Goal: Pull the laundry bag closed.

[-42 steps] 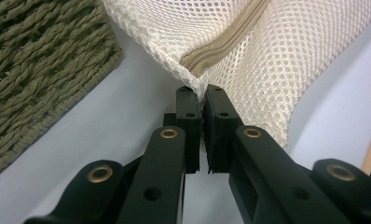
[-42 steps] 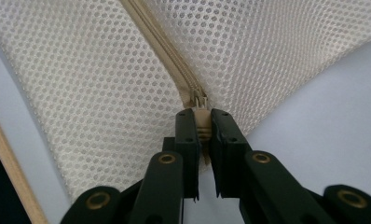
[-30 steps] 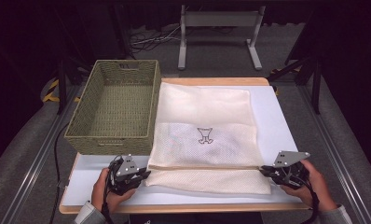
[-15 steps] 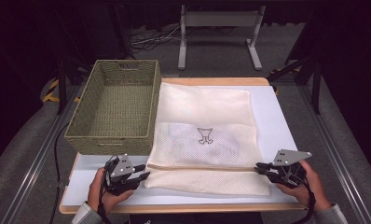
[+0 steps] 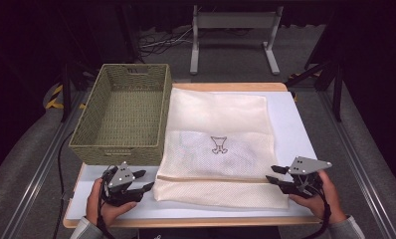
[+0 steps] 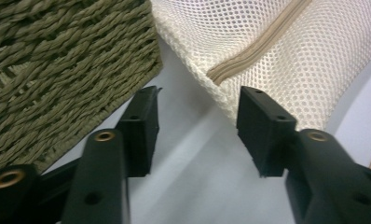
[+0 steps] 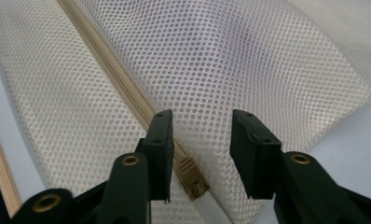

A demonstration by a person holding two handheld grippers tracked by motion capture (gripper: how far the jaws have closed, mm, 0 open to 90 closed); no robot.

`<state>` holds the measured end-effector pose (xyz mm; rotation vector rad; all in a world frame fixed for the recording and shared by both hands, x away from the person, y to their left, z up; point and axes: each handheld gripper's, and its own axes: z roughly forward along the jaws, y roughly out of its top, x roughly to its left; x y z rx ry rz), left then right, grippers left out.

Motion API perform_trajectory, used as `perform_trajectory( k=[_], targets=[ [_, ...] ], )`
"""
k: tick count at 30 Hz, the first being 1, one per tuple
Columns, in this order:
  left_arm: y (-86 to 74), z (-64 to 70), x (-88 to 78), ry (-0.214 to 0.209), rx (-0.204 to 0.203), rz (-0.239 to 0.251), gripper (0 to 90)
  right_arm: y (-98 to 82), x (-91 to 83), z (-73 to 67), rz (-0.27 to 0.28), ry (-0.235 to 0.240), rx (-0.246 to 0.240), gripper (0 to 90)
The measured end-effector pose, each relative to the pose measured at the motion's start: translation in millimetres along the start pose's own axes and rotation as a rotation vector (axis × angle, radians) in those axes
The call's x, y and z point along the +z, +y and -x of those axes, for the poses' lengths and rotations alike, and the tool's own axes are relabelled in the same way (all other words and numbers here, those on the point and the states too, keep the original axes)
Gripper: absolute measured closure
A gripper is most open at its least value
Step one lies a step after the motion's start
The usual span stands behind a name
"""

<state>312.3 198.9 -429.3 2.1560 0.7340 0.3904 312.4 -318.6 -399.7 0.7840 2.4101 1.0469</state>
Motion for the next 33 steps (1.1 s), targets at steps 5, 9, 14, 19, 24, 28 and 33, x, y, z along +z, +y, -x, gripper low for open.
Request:
perform_trajectory(
  k=[5, 9, 14, 19, 24, 28, 33],
  targets=[
    [-2.4, -3.9, -3.0, 0.016, -0.008, 0.01, 39.4, -0.5, 3.3, 0.6, 0.014, -0.022, 0.006, 48.1],
    [-4.3, -5.5, -4.2, 0.028, -0.025, 0.018, 29.7, -1.2, 5.4, 0.1, 0.033, -0.038, 0.013, 36.1],
    [-6.9, -7.1, -1.7, 0.06, -0.041, -0.008, 15.6, -2.4, 9.1, -0.5, 0.044, -0.045, 0.024, 24.3],
    [-7.3, -6.5, -2.1, 0.071, -0.04, 0.0, 7.9, -3.3, 11.5, -1.7, 0.066, -0.034, 0.035, 16.7],
    [-7.0, -3.6, -0.3, 0.063, -0.028, -0.01, 5.5, -5.5, 12.3, -4.5, 0.05, -0.047, 0.007, 10.1],
    [-6.8, -2.2, -0.7, 0.062, -0.016, -0.003, 3.2, -6.4, 13.3, -5.5, 0.055, -0.049, 0.001, 8.4],
    [-8.7, -1.5, -3.1, 0.059, -0.015, 0.001, 2.8, -6.2, 15.9, -6.8, 0.043, -0.043, 0.003, 6.5]
  ],
)
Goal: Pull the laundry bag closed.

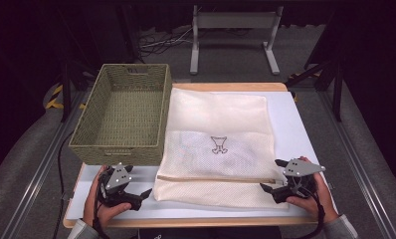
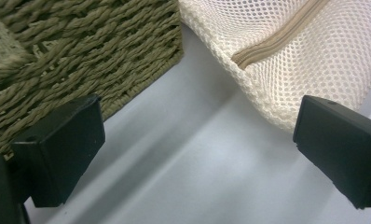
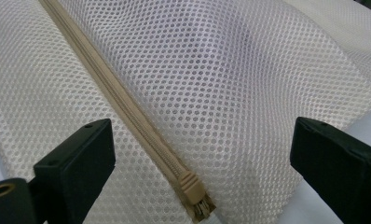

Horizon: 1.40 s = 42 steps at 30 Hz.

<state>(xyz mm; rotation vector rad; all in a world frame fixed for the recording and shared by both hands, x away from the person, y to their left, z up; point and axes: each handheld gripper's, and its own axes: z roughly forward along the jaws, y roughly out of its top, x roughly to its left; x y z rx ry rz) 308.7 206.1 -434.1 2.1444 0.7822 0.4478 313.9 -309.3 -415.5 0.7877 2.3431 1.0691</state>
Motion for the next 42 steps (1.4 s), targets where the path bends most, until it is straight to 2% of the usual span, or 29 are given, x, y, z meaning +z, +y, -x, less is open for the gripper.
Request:
perform_trajectory(
  k=[4, 6, 10, 30, 42],
  targets=[
    [0.5, -0.5, -0.7, 0.012, 0.008, 0.002, 3.1, 0.8, -0.2, -0.9, 0.0, -0.01, -0.004, 6.5],
    [0.6, -0.2, 0.0, -0.002, 0.003, 0.002, 3.4, 0.3, 0.3, -0.4, -0.007, -0.017, -0.004, 6.5],
    [0.8, 0.2, 1.5, 0.003, 0.009, -0.011, 3.6, -0.2, 0.5, -0.5, -0.012, -0.018, -0.007, 6.6],
    [1.6, -0.6, 2.6, 0.009, 0.011, -0.018, 4.5, -1.5, 0.3, 0.7, -0.013, -0.018, -0.007, 7.0],
    [3.0, -0.2, 4.6, -0.002, 0.007, -0.015, 5.0, -2.5, 0.6, 1.4, -0.007, -0.008, 0.009, 7.2]
  ],
)
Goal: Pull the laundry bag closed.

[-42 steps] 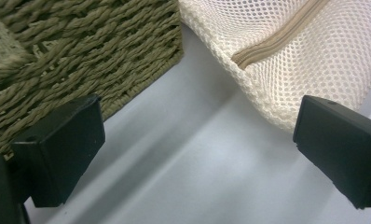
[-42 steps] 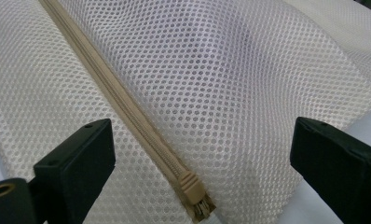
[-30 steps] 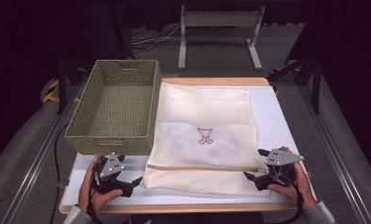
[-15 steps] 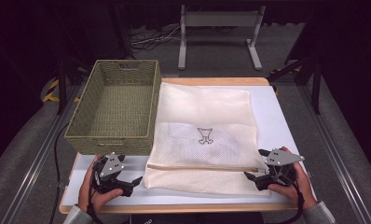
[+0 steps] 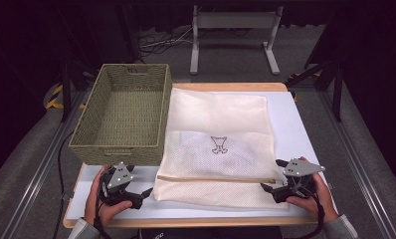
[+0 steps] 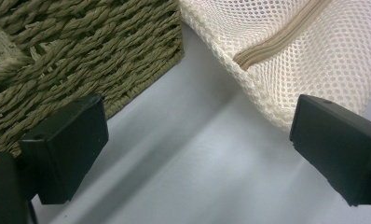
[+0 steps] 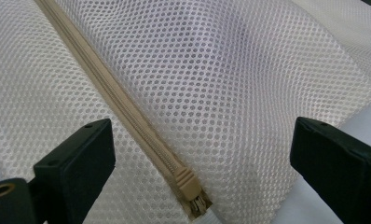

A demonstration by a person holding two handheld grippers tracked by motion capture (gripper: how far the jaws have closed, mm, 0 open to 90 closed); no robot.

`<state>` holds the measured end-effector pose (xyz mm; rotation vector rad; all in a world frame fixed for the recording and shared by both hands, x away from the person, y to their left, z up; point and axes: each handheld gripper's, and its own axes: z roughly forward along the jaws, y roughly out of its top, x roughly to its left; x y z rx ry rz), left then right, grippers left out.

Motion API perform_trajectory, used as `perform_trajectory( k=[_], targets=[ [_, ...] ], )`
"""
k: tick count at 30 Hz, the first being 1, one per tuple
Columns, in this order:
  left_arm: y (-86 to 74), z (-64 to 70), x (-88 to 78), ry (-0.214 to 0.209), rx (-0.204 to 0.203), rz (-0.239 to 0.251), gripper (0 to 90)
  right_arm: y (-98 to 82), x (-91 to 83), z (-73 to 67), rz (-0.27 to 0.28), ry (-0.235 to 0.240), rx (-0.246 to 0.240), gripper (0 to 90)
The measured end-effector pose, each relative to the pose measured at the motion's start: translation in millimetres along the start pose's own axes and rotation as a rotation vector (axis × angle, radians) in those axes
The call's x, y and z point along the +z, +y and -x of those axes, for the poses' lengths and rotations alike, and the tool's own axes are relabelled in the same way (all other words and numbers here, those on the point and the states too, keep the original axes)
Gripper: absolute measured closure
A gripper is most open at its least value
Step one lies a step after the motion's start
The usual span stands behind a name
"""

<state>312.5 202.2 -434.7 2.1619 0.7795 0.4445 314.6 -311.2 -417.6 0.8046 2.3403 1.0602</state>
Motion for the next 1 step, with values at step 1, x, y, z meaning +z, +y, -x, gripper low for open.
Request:
perform_trajectory(
  k=[1],
  targets=[
    [0.3, 0.4, 1.3, 0.0, 0.0, -0.004, 5.0, -0.2, -0.1, -0.1, -0.001, 0.0, -0.001, 7.2]
  ],
)
